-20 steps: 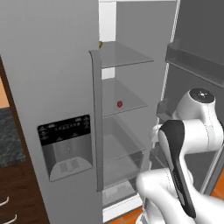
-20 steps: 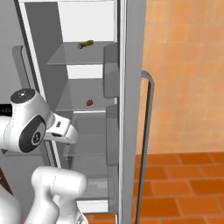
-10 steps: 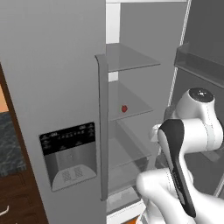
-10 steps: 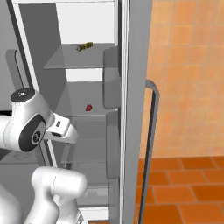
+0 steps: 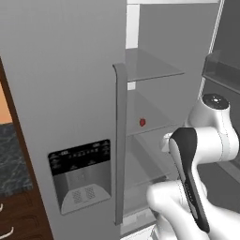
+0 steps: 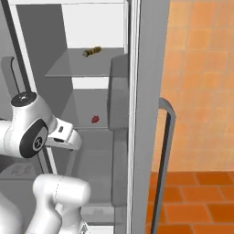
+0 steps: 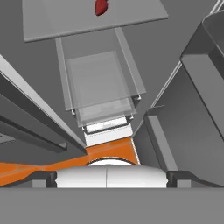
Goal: Take the strawberry from the fridge and place it on top of the pancake, located on the dining counter.
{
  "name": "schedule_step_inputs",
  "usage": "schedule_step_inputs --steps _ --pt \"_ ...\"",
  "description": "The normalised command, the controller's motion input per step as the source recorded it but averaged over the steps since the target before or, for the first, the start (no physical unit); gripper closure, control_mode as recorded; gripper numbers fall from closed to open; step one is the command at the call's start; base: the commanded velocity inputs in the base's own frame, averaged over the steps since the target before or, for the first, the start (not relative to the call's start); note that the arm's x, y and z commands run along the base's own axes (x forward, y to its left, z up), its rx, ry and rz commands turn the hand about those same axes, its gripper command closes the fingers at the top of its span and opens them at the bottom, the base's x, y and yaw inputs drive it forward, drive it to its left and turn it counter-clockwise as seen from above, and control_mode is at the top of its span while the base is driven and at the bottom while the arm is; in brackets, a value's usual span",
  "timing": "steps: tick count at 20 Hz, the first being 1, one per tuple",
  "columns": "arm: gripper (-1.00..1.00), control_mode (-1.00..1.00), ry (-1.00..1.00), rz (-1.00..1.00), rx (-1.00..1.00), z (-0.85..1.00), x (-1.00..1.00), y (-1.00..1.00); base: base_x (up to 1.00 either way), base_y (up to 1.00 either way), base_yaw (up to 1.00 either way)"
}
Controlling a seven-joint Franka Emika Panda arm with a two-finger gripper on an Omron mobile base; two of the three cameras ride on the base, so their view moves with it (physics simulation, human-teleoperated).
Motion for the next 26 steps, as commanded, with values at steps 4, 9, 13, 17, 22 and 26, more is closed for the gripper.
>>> schedule_step_inputs --steps 4,9,13,17,22,26 --pt "-1.0 1.0 0.0 0.0 0.0 0.0 0.0 0.0 0.28 0.0 0.15" --pt "-1.0 1.0 0.0 0.0 0.0 0.0 0.0 0.0 0.45 0.0 0.13" --pt "-1.0 1.0 0.0 0.0 0.0 0.0 0.0 0.0 0.37 -0.02 0.04" --pt "-1.0 1.0 0.0 0.0 0.0 0.0 0.0 0.0 0.22 -0.08 0.0" --pt "-1.0 -1.0 0.0 0.0 0.0 0.0 0.03 0.0 0.16 -0.02 0.0" --pt "-1.0 -1.0 -0.01 0.0 0.0 0.0 0.35 0.0 0.0 0.0 0.0"
